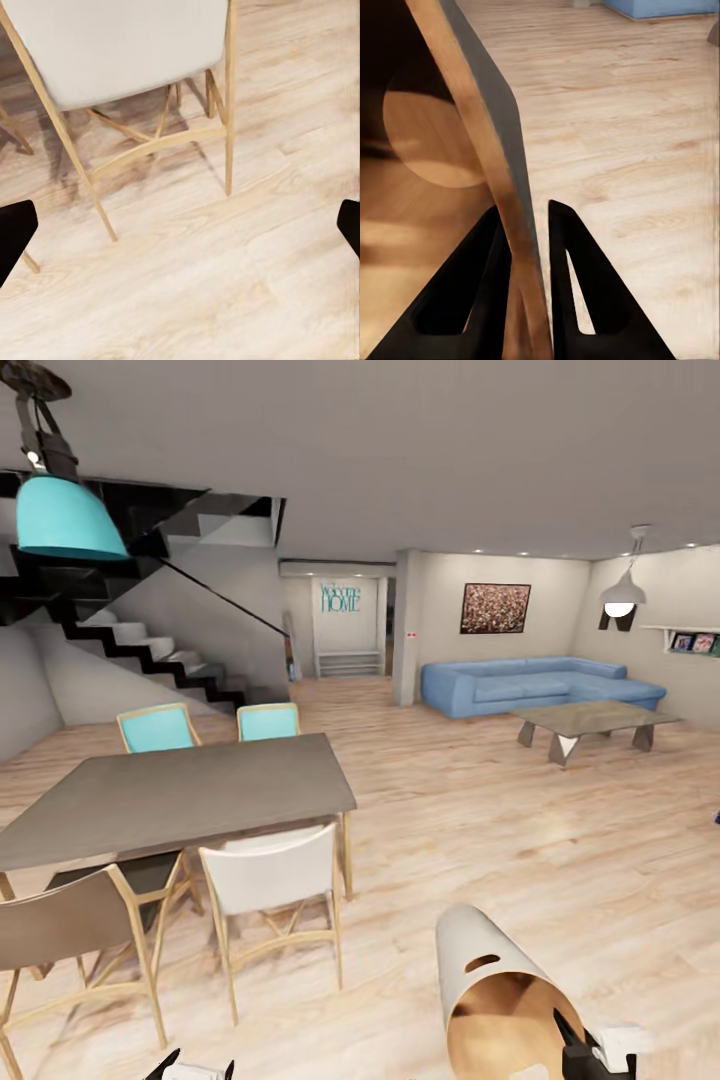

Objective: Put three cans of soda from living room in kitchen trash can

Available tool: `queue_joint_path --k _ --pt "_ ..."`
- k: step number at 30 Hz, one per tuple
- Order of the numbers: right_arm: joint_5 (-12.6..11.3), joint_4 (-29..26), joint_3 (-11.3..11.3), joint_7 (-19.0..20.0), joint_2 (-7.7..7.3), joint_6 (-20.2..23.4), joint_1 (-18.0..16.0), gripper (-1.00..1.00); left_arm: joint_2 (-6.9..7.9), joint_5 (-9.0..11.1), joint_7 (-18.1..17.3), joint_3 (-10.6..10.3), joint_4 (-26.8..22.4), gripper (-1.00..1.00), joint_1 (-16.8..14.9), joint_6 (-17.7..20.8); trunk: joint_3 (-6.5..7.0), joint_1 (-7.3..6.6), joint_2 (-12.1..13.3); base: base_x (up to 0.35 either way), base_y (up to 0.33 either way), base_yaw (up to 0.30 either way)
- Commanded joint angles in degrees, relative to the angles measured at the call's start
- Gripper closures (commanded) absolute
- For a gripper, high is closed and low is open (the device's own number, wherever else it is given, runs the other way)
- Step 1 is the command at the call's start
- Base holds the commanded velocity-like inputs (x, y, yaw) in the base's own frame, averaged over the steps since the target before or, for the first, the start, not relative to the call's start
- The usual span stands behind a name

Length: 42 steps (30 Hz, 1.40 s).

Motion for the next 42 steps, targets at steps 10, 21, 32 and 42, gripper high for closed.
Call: queue_joint_path --k 10,21,32,42 --pt "-0.6 -0.1 -0.1 0.3 -0.03 0.0 0.0 1.0 0.0 0.0 0.0 0.1 0.0 -1.0 0.0 0.0 0.01 0.0 0.0 0.002 -0.29 -0.252" --pt "-0.6 -0.2 -0.1 0.3 -0.04 0.0 0.0 1.0 0.14 0.4 0.0 0.4 0.0 -1.0 0.0 0.0 0.01 0.0 0.0 0.063 -0.206 -0.253" --pt "-0.6 -0.2 -0.1 0.3 0.04 0.0 0.0 1.0 0.18 0.4 -0.1 0.7 0.0 -1.0 0.0 0.0 0.01 0.0 0.0 0.093 -0.006 -0.253" --pt "-0.6 -0.2 -0.1 0.3 0.04 0.0 0.0 1.0 0.18 0.3 -0.1 0.6 0.0 -1.0 0.0 0.0 0.01 0.0 0.0 0.311 0.118 -0.253"
